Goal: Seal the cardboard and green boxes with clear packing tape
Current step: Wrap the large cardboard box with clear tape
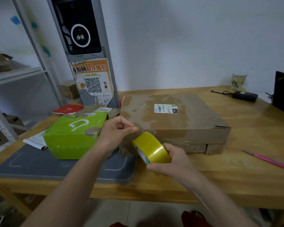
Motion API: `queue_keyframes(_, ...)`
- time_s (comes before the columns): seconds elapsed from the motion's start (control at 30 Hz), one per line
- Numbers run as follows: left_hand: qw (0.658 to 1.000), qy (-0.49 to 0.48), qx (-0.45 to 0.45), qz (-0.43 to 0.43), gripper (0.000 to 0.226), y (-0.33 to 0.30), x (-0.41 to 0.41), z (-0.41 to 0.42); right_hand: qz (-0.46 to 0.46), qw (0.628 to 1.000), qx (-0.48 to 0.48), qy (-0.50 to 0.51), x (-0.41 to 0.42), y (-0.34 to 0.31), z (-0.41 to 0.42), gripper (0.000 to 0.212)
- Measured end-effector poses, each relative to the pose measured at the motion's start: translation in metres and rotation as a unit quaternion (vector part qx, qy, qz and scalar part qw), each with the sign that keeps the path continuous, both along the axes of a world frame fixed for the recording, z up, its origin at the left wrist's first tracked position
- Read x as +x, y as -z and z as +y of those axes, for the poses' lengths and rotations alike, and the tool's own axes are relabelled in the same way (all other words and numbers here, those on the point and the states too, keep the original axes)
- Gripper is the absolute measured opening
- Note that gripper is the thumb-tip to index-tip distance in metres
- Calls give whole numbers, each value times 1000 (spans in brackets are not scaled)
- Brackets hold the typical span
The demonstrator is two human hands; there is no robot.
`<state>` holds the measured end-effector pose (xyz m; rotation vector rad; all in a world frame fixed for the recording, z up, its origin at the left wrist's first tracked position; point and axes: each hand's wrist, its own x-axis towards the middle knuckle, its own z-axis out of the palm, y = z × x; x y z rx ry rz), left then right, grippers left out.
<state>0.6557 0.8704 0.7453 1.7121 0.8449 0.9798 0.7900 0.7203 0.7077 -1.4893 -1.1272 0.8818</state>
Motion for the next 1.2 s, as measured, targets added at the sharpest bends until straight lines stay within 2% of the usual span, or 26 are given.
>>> queue_keyframes(0.13, 999, -33, -18, -5, 24, 3, 28, -21, -24, 999, -1, 49, 38, -3, -11, 33)
queue_keyframes(0.23, 998, -43, -42, 11, 24, 7, 70, -51, -14, 998, -4, 68, 77, -18, -29, 49)
queue_keyframes(0.3, 998, -44, -53, 5, 25, 11, 92, -68, -9, 998, -18, 54, 95, -24, -43, 49)
queue_keyframes(0.4, 998, -49, -16, 30, 18, 7, 93, -71, -28, 998, -38, 35, 96, -22, -60, 47)
queue_keyframes(0.53, 997, -38, 39, 50, 17, 0, 69, -66, -10, 1000, -18, -13, 64, -15, -66, 41)
queue_keyframes(0.67, 1000, -26, 5, 9, 13, 8, 54, -64, -36, 997, -23, -68, 31, -8, -59, 43)
queue_keyframes(0.83, 997, -28, -17, -64, 8, -1, 52, -63, 2, 1000, 16, -27, 30, -5, -59, 25)
queue_keyframes(1.03, 995, -24, -62, -73, 7, -6, 68, -64, 38, 997, 62, -33, 42, -16, -67, 8)
queue_keyframes(1.1, 993, -32, -87, -79, 9, -2, 73, -65, 38, 997, 59, -28, 47, -19, -67, 6)
queue_keyframes(1.2, 983, -67, -107, -135, 10, -10, 74, -55, 58, 998, 12, -33, 56, -19, -70, 14)
